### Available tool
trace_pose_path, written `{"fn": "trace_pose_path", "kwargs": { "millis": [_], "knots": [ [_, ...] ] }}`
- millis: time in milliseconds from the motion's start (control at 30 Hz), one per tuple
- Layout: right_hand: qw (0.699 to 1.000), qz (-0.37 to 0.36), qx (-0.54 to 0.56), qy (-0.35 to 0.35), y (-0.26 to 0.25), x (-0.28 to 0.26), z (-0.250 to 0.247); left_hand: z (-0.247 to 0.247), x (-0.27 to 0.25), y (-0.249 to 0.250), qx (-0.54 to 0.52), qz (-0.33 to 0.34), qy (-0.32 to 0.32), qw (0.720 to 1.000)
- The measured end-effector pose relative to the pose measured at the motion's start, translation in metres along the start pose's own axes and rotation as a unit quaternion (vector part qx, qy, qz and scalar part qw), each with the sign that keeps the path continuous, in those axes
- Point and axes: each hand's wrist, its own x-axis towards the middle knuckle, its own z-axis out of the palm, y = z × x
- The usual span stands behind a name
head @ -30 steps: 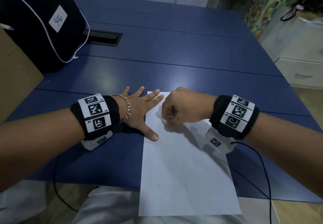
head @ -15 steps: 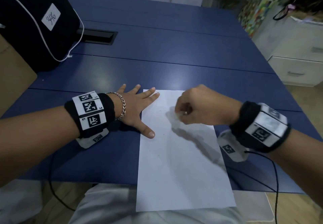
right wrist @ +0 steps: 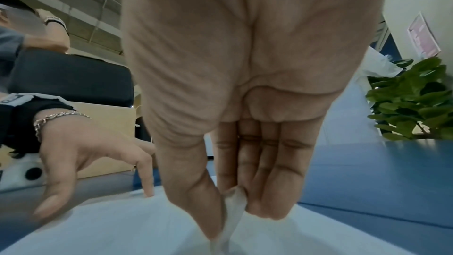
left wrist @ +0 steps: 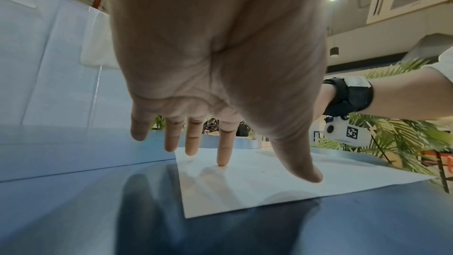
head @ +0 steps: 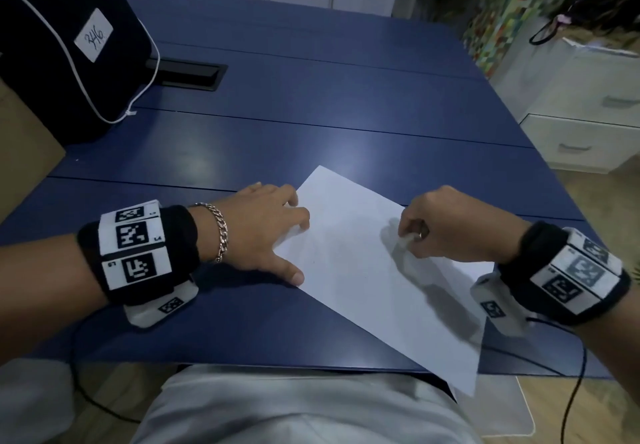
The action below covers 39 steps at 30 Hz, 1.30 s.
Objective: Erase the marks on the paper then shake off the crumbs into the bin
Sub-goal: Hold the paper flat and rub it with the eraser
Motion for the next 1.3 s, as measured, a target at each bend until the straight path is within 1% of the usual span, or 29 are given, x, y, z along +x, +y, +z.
{"fn": "trace_pose_path", "kwargs": {
  "millis": [67,133,200,267,333,400,467,500,567,600,633,767,867,933,1033,1167,1233,1300],
  "knots": [
    [1.000,-0.016,0.006,0.011,-0.006,0.005,-0.003,-0.002,0.003,0.003,-0.033,0.017,0.008,0.999],
    [0.997,-0.053,0.033,0.035,-0.020,0.010,-0.003,-0.004,0.012,0.003,-0.049,0.035,-0.001,0.998],
    [0.993,-0.093,0.046,0.048,-0.038,0.015,0.001,-0.006,0.024,0.004,-0.041,0.044,-0.034,0.998],
    [0.991,-0.116,0.044,0.049,-0.050,0.022,0.007,-0.004,0.035,0.003,-0.013,0.046,-0.070,0.996],
    [0.991,-0.115,0.032,0.054,-0.054,0.027,0.012,0.001,0.041,0.002,0.010,0.046,-0.088,0.995],
    [0.992,-0.100,0.025,0.071,-0.053,0.030,0.015,0.005,0.044,0.000,0.011,0.044,-0.088,0.995],
    [0.991,-0.104,0.023,0.084,-0.055,0.028,0.020,0.007,0.045,-0.002,0.014,0.040,-0.084,0.996],
    [0.989,-0.122,0.022,0.079,-0.059,0.026,0.024,0.006,0.046,-0.002,0.017,0.039,-0.085,0.995],
    [0.985,-0.164,0.013,0.046,-0.069,0.022,0.030,0.006,0.046,-0.002,0.022,0.037,-0.088,0.995],
    [0.985,-0.172,0.003,0.032,-0.073,0.022,0.030,0.006,0.047,-0.002,0.023,0.037,-0.088,0.995],
    [0.986,-0.167,-0.003,0.031,-0.072,0.024,0.029,0.006,0.046,-0.002,0.022,0.036,-0.090,0.995],
    [0.992,-0.111,0.015,0.064,-0.052,0.034,0.018,0.006,0.045,-0.002,0.016,0.034,-0.092,0.995],
    [0.993,-0.101,0.024,0.063,-0.043,0.031,0.019,0.006,0.045,-0.002,0.014,0.035,-0.094,0.995],
    [0.994,-0.093,0.001,0.056,-0.043,0.030,0.023,0.005,0.045,-0.001,0.017,0.035,-0.096,0.995],
    [0.993,-0.098,-0.024,0.069,-0.048,0.028,0.029,0.005,0.046,-0.001,0.022,0.035,-0.097,0.994],
    [0.989,-0.142,-0.019,0.035,-0.066,0.020,0.038,0.005,0.045,-0.001,0.020,0.031,-0.099,0.994],
    [0.992,-0.113,-0.027,0.043,-0.060,0.026,0.033,0.005,0.045,-0.001,0.019,0.030,-0.100,0.994],
    [0.994,-0.078,-0.021,0.070,-0.049,0.033,0.026,0.004,0.045,0.000,0.020,0.030,-0.102,0.994]
  ]
}}
